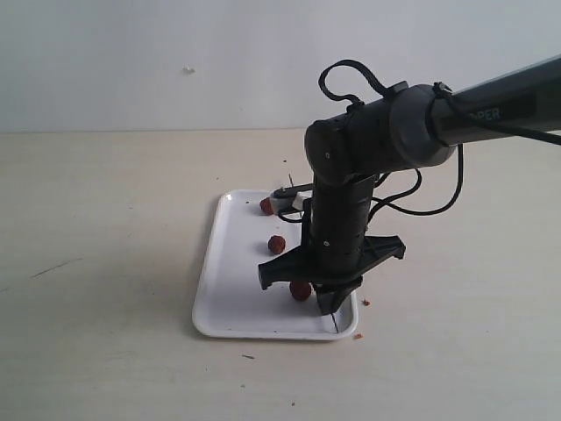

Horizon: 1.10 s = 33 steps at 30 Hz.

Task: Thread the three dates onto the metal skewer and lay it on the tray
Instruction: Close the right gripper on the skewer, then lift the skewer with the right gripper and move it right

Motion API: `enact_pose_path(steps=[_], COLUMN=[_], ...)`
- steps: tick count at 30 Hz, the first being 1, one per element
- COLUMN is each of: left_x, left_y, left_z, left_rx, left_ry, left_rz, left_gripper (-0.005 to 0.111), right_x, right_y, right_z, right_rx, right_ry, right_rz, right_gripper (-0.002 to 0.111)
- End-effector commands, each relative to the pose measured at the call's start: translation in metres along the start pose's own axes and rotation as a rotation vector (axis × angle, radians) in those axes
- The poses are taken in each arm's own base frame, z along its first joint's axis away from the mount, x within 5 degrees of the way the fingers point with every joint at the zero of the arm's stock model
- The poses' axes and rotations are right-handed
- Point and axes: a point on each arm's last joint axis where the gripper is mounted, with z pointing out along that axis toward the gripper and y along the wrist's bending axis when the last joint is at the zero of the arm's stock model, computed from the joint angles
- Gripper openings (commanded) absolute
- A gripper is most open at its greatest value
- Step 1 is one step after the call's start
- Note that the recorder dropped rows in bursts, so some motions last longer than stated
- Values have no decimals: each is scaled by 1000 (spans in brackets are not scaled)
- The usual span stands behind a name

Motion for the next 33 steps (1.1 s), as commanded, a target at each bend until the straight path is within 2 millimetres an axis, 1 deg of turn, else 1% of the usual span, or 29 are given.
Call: enact_pose_path(steps=[1, 7, 10, 13, 15, 17, 20, 23, 25, 28, 30, 33], left_x=[0, 0, 0, 0, 0, 0, 0, 0, 0, 0, 0, 0], left_y=[0, 0, 0, 0, 0, 0, 0, 0, 0, 0, 0, 0], left_z=[0, 0, 0, 0, 0, 0, 0, 0, 0, 0, 0, 0], left_rx=[-1, -1, -1, -1, -1, -1, -1, -1, -1, -1, -1, -1], left_ry=[-8, -8, -8, -8, -8, -8, -8, -8, -8, -8, -8, -8], left_rz=[1, 1, 1, 1, 1, 1, 1, 1, 1, 1, 1, 1], left_gripper=[0, 0, 0, 0, 0, 0, 0, 0, 0, 0, 0, 0], right_x=[2, 1, 0, 1, 3, 8, 23, 39, 44, 63, 76, 93], right_y=[0, -1, -4, -6, -7, -10, -16, -28, -32, -36, -36, -41], right_z=[4, 2, -8, -28, -47, -68, -97, -126, -144, -168, -177, -181], right_rx=[14, 18, 43, 59, 57, 70, 107, 187, 213, 184, 141, 128], right_ry=[34, 21, -18, -73, -107, -132, -111, -85, -137, -192, -207, -213], right_rz=[24, 26, 40, 30, 21, -36, -137, -205, -262, -324, -351, -350], right_gripper=[0, 0, 0, 0, 0, 0, 0, 0, 0, 0, 0, 0])
